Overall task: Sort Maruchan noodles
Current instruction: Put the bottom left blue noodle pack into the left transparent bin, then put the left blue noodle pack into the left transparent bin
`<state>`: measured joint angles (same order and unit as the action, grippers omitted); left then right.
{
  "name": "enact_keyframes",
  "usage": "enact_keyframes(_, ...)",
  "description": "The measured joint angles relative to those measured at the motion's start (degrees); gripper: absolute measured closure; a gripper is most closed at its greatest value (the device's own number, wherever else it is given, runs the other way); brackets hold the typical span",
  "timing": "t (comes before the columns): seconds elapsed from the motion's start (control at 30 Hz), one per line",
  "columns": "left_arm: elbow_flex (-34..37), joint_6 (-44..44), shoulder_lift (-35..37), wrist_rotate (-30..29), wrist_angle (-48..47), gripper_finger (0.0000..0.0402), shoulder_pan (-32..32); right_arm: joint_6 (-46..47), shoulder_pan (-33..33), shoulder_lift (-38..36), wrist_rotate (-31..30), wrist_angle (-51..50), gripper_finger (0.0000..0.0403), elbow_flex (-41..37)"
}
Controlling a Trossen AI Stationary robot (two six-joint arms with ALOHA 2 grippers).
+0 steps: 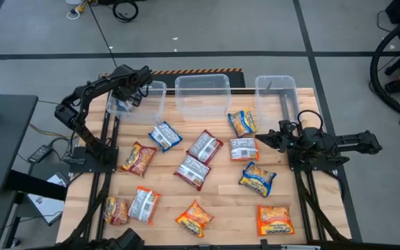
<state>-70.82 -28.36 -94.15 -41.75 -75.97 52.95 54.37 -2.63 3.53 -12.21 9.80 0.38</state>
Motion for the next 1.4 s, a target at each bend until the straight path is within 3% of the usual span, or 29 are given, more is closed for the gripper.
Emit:
enact_keyframes(0.37, 5.6, -4.1, 0.0, -1.9, 2.5, 0.0397, -2.6, 0.1, 0.0, 0.0, 2.0, 0.0, 0.0387, 0.0)
enact_keyframes(1.07, 5.6, -4.9, 0.6, 5.6, -2.2, 0.0293, -2.9, -0.4, 0.0, 0.0, 2.4, -0.2, 0.0387, 0.0)
enact_keyframes(1.4, 1.2, -2.4, 5.8, 8.5, -2.5, 0.028, -3.4, -0.5, 0.0, 0.0, 2.4, -0.6, 0.0387, 0.0)
